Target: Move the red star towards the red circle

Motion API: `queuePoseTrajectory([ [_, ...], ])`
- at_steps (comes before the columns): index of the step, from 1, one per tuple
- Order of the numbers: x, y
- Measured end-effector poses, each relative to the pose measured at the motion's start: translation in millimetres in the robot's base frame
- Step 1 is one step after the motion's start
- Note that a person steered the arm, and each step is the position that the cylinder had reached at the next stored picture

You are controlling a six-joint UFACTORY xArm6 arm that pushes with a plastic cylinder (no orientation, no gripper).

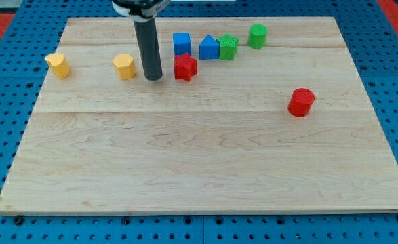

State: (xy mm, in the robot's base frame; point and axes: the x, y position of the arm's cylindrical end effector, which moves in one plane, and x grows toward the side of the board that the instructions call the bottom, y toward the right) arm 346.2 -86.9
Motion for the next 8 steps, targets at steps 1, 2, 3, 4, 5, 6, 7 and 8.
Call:
queuePoseTrajectory([
  [1, -11, 4],
  [2, -11, 28],
  [3, 3, 54],
  [4, 17, 65],
  [5, -5, 45],
  [6, -21, 55],
  [7, 10, 110],
  [8, 55, 134],
])
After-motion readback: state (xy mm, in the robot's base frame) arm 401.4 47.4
